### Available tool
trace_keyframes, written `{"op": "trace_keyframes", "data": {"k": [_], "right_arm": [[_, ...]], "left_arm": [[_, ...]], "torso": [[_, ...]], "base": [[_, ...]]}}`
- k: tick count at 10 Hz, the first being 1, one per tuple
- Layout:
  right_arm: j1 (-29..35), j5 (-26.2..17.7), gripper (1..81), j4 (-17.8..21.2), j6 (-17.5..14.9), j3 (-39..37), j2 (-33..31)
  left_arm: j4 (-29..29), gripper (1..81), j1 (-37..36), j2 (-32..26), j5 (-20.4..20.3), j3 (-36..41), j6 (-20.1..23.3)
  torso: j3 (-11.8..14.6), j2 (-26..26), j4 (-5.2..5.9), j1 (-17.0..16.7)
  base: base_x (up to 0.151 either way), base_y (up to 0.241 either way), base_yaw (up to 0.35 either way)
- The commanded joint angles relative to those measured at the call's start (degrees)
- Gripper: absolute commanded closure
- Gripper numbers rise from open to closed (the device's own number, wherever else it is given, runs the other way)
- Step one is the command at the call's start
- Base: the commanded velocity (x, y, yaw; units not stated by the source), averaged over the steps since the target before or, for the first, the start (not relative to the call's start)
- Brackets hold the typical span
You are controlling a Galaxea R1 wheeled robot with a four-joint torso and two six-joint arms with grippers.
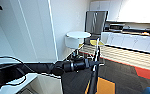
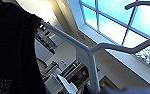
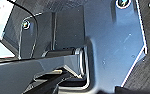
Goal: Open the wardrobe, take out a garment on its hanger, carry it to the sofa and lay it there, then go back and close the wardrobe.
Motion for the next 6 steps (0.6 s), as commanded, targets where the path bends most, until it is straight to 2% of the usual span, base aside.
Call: {"op": "trace_keyframes", "data": {"k": [1, 6], "right_arm": [[1.8, -3.3, 1.0, 0.2, -0.2, 0.5, 0.5], [1.8, -2.7, 1.0, 0.1, -0.2, 0.5, 0.6]], "left_arm": [[1.8, 81.1, -9.7, 0.3, -2.9, 1.3, 0.7], [1.9, 81.1, -9.7, 0.8, -2.8, 1.1, 0.7]], "torso": [[0.0, 0.0, 0.0, 0.0], [0.0, 0.0, 0.0, 0.0]], "base": [[0.0, 0.0, -0.155], [0.0, 0.0, -0.155]]}}
